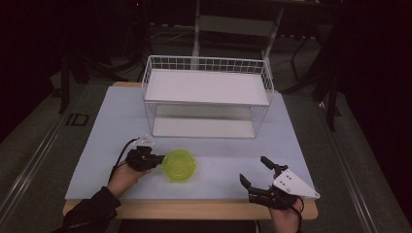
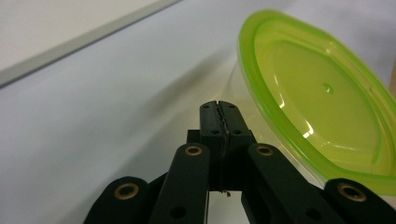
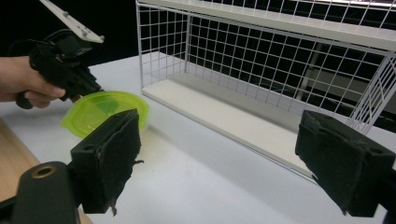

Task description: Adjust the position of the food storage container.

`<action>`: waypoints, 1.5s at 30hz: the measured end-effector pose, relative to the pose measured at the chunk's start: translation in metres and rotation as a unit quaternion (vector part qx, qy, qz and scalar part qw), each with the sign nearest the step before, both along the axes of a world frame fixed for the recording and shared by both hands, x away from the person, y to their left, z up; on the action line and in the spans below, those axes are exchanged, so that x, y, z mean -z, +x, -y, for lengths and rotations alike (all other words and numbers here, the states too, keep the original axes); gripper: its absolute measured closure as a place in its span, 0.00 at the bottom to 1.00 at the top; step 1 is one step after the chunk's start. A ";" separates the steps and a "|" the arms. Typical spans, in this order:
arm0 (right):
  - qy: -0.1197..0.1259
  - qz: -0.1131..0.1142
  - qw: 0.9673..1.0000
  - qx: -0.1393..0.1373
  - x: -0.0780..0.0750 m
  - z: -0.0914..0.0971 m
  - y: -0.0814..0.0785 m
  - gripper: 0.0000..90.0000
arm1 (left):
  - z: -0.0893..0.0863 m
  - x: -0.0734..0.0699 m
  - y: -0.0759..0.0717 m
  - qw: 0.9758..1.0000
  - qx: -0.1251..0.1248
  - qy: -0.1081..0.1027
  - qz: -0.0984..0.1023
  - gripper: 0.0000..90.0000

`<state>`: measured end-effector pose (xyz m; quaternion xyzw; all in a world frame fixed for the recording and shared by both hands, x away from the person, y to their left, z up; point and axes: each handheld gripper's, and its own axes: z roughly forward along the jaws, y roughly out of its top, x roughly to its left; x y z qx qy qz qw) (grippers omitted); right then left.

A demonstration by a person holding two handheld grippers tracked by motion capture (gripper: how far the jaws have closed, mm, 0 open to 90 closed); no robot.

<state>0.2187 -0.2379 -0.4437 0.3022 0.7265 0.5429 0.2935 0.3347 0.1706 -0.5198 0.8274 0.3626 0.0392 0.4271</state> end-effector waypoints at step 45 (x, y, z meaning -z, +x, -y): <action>-0.001 -0.006 1.000 -0.002 0.001 -0.001 0.000 0.16 | 0.015 0.009 -0.015 0.999 0.010 0.007 -0.049 1.00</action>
